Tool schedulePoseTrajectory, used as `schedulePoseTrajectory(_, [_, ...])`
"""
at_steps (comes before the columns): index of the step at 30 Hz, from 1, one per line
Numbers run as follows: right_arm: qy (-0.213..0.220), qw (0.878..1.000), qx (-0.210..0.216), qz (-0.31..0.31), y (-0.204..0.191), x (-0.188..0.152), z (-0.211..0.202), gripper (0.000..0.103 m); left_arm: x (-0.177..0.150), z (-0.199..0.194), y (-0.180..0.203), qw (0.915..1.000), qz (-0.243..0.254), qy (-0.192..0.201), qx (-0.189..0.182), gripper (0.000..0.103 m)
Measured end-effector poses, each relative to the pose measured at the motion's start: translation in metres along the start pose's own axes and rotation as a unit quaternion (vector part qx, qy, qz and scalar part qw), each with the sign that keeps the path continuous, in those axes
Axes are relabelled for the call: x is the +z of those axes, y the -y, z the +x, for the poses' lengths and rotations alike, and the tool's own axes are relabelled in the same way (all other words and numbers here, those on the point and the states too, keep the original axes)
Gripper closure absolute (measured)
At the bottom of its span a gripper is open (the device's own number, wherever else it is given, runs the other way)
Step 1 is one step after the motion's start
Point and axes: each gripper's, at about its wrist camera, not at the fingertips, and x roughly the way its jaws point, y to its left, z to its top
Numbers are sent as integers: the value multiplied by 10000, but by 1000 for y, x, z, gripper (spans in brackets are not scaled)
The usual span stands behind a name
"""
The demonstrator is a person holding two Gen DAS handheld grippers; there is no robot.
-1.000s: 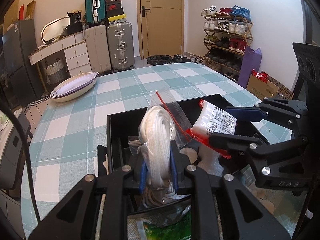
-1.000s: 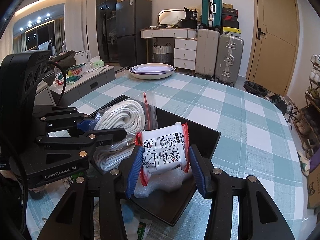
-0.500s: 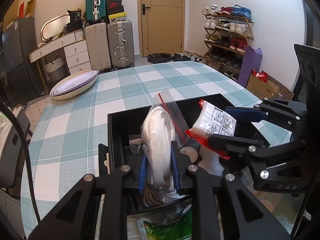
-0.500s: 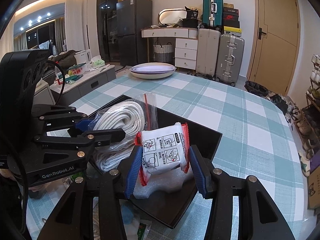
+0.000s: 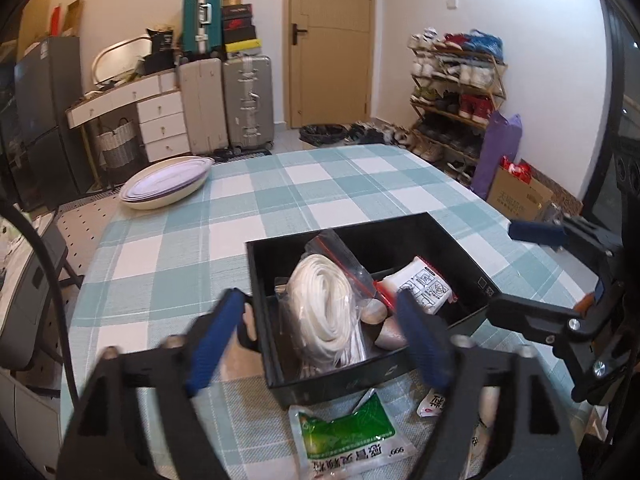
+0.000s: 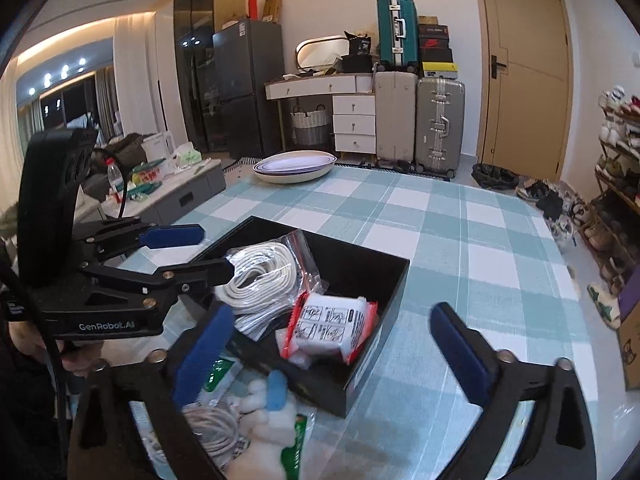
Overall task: Organize soft objects
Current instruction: 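Pull both tools back up and away from the box, then move the right gripper down onto the white plush bunny beside the box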
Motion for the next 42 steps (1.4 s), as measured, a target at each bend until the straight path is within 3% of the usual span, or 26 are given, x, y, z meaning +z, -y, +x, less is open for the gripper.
schedulePoseTrajectory(6, [-102,9999,-96,28,-5,-16,-17,0,-14,-18,-6,9998,-116,99,127,0])
schedulePoseTrajectory(18, [-365,9991,-226,4,-16,-39,-27,0,-44,-38,-9,9993,1,6,384,0])
schedulePoseTrajectory(42, [-824,9960,-345,-33,-11,-53,-10,0,-51,-37,-8,9990,107,-95,416,0])
